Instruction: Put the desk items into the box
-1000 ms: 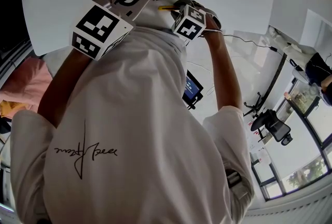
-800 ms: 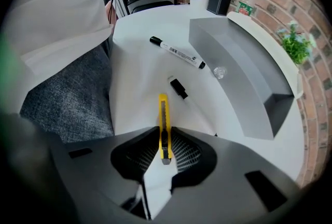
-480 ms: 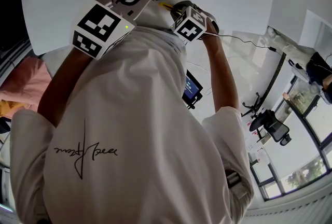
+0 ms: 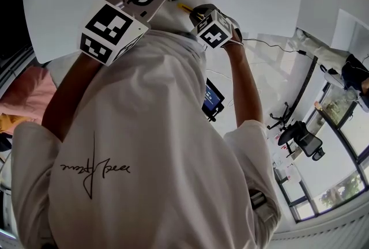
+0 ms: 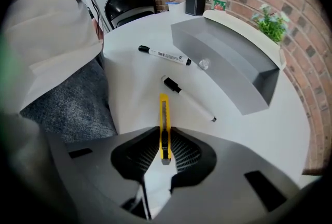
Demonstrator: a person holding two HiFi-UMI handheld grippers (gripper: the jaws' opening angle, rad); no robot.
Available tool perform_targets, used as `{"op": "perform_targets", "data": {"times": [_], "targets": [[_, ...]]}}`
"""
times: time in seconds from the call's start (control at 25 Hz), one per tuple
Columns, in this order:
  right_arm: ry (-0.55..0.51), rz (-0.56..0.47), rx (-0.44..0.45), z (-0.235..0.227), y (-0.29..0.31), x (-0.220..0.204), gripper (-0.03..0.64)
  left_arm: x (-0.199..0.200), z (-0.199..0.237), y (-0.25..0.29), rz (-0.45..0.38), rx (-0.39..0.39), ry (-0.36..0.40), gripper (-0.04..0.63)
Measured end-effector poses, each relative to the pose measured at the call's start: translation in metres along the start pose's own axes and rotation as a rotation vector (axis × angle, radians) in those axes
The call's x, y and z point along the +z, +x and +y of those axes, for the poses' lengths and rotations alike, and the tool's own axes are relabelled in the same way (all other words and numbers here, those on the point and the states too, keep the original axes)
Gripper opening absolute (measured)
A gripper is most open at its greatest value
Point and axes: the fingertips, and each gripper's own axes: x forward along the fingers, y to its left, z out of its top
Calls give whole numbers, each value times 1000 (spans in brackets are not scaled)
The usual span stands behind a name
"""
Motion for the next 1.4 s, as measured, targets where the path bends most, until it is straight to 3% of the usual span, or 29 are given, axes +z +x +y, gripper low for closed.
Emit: {"op": "perform_targets", "data": {"times": [0.88, 1.16, 1.4], "targets": [[136, -77, -57, -14, -27, -8, 83, -2, -3, 5, 5, -25, 1, 1], [233, -135, -58, -15, -40, 3, 83, -2, -3, 3, 13, -29, 5, 2], [248, -156, -69, -19, -49, 10, 83, -4, -5, 4, 21, -37, 12, 2]]}}
